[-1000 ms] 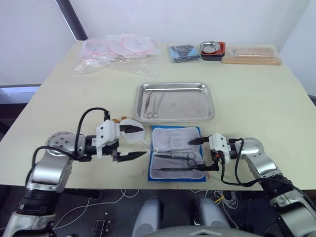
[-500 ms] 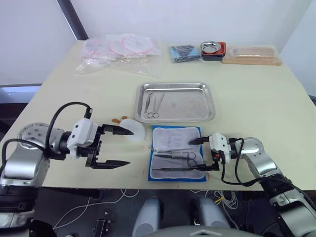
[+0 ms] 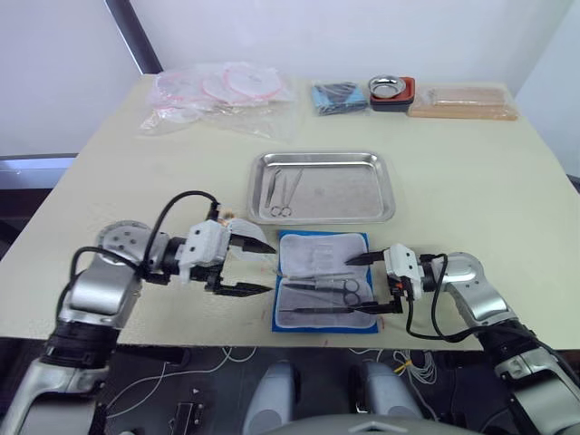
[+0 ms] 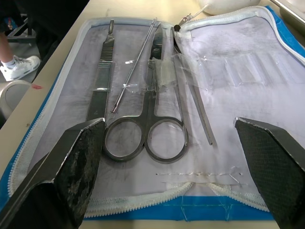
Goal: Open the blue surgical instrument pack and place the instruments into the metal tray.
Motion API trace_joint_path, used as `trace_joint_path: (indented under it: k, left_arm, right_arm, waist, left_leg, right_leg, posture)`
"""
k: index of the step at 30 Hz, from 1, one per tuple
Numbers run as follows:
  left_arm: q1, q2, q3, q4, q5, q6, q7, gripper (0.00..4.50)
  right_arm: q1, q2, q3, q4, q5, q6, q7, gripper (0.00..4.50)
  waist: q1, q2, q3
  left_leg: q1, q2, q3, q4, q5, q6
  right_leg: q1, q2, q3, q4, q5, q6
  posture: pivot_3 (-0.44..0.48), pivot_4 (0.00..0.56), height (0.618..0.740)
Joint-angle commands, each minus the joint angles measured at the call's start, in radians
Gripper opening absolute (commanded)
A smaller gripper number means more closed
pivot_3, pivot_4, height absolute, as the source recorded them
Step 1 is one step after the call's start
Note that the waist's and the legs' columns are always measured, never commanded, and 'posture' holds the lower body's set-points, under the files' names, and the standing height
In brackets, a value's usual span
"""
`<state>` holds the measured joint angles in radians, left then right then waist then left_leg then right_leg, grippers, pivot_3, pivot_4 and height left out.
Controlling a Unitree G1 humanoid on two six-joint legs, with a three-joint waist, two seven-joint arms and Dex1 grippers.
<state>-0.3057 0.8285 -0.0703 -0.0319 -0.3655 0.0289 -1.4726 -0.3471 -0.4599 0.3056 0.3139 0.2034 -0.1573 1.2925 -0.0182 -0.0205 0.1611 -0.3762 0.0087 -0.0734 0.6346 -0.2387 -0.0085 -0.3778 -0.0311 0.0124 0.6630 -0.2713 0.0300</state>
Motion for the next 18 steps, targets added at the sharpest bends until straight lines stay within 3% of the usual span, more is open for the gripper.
trace_joint_path:
  k: [1,18]
  left_arm:
    - [-0.036,-0.034,-0.048,0.03,0.067,-0.035,0.037,2.38]
    - [-0.173,-0.207,-0.193,0.306,0.248,-0.201,0.095,2.38]
  right_arm:
    - [0.046,-0.018,0.05,0.078,-0.085,0.041,-0.018,4.5]
    - [0.065,-0.019,0.051,0.049,-0.086,0.053,-0.042,4.5]
  waist:
    - [0.001,0.0,0.0]
    - [0.0,-0.001,-0.001]
  left_leg:
    - [0.0,0.0,0.0,0.0,0.0,0.0]
    - [0.001,0.0,0.008,0.0,0.0,0.0]
  right_leg:
    - [0.0,0.0,0.0,0.0,0.0,0.0]
    - [0.0,0.002,0.0,0.0,0.002,-0.001]
  posture:
    - [0.0,0.15,0.74]
    - [0.0,0.15,0.74]
